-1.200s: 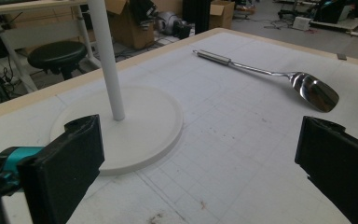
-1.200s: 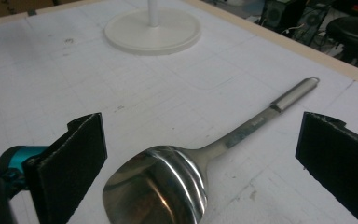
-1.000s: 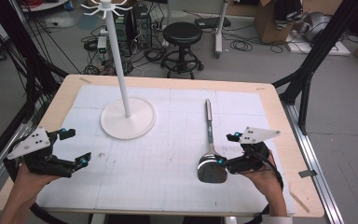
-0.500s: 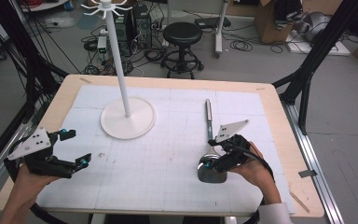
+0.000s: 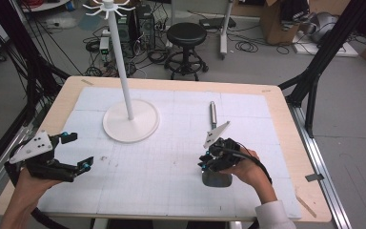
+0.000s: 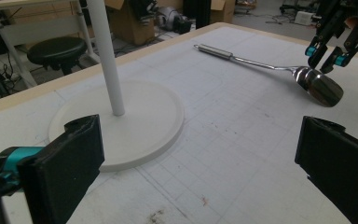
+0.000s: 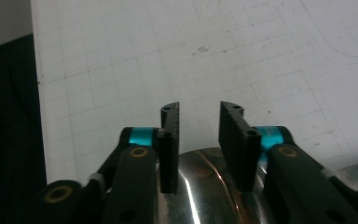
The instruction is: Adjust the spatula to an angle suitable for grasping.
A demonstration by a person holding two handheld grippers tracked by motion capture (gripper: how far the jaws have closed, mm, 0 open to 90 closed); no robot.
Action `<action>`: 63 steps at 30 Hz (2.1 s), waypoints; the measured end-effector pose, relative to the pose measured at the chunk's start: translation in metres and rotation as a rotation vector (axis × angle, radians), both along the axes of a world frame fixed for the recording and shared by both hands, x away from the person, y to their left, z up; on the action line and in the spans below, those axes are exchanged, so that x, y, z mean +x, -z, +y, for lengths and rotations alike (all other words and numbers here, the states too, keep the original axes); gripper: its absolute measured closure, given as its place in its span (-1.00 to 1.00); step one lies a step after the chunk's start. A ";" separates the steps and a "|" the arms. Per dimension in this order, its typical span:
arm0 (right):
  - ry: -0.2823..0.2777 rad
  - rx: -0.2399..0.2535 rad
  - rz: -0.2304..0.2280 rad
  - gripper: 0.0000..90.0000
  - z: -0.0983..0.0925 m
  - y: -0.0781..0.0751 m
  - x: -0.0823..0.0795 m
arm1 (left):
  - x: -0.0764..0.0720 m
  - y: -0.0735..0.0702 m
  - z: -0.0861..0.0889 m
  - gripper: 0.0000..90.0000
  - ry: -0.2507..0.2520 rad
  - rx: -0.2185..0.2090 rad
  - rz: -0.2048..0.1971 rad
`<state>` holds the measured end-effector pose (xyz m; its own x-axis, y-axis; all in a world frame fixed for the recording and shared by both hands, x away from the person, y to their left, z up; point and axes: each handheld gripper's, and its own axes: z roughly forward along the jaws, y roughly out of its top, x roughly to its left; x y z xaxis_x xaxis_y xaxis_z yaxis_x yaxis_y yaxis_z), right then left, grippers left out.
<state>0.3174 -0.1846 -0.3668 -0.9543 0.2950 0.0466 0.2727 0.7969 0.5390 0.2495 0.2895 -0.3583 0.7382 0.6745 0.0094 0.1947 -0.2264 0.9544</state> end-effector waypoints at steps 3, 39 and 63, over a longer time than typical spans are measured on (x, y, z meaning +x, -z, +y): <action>-0.005 -0.036 0.000 0.90 0.006 0.001 0.002 | 0.000 0.000 -0.001 -0.96 0.003 -0.002 0.001; -0.068 -0.290 0.036 0.99 0.036 0.031 0.010 | 0.000 -0.001 0.001 -0.96 0.003 -0.008 0.002; -0.020 -0.339 0.063 0.99 0.004 0.032 0.008 | -0.002 -0.002 0.004 -0.96 -0.003 -0.013 -0.002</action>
